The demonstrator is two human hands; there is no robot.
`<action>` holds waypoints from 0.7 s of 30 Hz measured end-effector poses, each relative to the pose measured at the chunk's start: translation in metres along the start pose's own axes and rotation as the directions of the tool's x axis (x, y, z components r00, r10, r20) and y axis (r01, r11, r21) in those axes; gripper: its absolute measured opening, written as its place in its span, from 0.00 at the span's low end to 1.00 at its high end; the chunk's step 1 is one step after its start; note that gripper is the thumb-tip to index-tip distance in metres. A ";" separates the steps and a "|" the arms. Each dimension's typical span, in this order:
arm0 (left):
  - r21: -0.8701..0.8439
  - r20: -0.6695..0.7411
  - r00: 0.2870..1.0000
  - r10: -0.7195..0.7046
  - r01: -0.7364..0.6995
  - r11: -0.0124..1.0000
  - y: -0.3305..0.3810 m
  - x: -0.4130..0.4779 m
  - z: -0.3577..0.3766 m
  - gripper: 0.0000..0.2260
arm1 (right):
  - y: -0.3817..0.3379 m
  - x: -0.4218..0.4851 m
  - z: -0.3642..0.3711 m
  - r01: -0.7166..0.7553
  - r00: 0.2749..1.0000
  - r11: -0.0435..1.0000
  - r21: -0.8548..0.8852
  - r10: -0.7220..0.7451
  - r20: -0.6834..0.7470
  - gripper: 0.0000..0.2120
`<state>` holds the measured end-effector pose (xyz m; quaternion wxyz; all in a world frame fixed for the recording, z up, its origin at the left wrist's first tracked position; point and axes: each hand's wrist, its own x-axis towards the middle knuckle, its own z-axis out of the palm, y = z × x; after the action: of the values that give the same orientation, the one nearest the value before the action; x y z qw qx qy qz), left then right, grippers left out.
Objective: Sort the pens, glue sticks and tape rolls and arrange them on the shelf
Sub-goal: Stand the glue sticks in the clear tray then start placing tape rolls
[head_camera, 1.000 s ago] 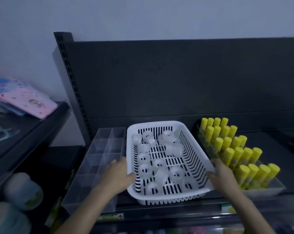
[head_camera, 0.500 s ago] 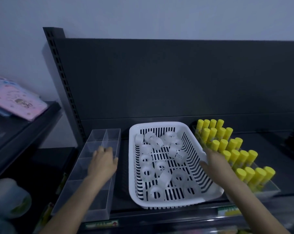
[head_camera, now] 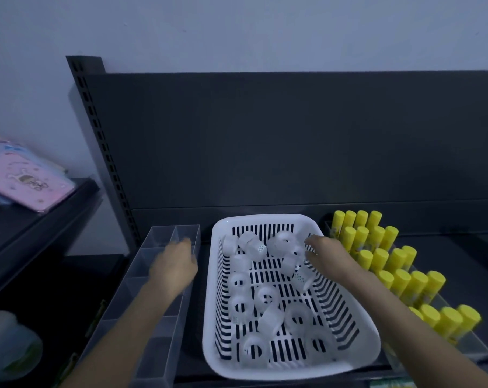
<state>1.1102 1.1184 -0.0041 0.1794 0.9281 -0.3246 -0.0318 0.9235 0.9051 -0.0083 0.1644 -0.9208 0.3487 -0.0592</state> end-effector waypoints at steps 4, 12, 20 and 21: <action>-0.014 -0.064 0.991 0.117 -0.118 0.993 0.046 0.028 0.009 0.15 | -0.006 0.034 -0.005 0.020 0.999 1.000 0.001 -0.020 0.029 0.18; 0.193 0.305 0.934 0.184 -0.250 0.949 0.107 0.068 0.070 0.22 | -0.003 0.086 0.016 0.021 0.975 0.999 -0.046 -0.010 0.224 0.17; 0.354 0.246 0.964 0.104 -0.189 0.916 0.118 0.081 0.091 0.24 | -0.001 0.093 0.036 -0.015 0.980 1.000 -0.016 0.018 0.196 0.23; 0.362 0.259 0.961 0.095 -0.188 0.913 0.119 0.082 0.092 0.22 | 0.000 0.092 0.035 -0.011 0.982 1.000 -0.010 0.013 0.190 0.21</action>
<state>1.0880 0.9528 -0.0433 -0.0431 0.9087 -0.4103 -0.0645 1.0009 0.8534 -0.0419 0.1929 -0.9210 0.3371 0.0315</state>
